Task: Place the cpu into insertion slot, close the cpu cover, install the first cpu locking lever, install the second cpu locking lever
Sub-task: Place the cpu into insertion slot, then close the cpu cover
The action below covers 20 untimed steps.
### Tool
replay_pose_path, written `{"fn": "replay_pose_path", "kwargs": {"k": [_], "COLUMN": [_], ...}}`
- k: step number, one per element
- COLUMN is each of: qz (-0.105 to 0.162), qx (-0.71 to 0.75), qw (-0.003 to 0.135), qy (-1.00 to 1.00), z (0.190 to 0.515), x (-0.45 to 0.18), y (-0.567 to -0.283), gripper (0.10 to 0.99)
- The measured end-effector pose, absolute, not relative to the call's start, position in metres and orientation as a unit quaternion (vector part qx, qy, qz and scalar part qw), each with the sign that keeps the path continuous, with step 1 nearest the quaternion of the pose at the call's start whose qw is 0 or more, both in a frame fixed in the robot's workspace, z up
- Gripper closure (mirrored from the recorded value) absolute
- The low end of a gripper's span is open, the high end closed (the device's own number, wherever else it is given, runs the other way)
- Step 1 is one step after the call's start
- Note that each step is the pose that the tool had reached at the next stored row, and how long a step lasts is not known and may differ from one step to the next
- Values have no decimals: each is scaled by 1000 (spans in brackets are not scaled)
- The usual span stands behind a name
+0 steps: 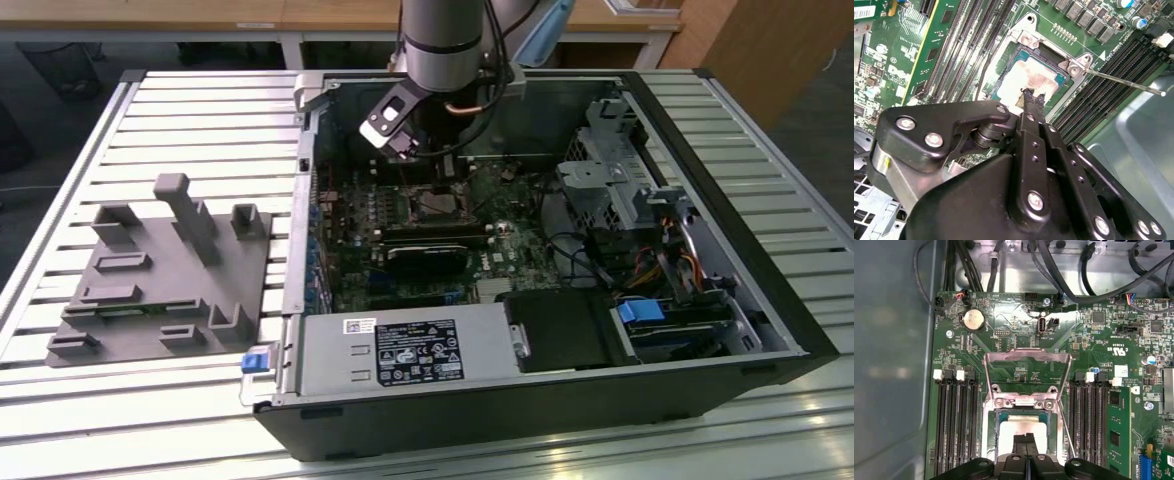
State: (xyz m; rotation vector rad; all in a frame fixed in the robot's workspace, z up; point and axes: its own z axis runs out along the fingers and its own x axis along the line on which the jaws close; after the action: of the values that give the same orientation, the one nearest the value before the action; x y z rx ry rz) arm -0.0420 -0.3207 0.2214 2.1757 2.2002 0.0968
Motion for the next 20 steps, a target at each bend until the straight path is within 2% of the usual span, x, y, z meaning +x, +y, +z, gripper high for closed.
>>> {"fn": "replay_pose_path", "kwargs": {"k": [20], "qz": [30], "qx": [703], "qw": [22], "qy": [711], "z": [238], "x": [-41], "y": [-321], "gripper": [980]}}
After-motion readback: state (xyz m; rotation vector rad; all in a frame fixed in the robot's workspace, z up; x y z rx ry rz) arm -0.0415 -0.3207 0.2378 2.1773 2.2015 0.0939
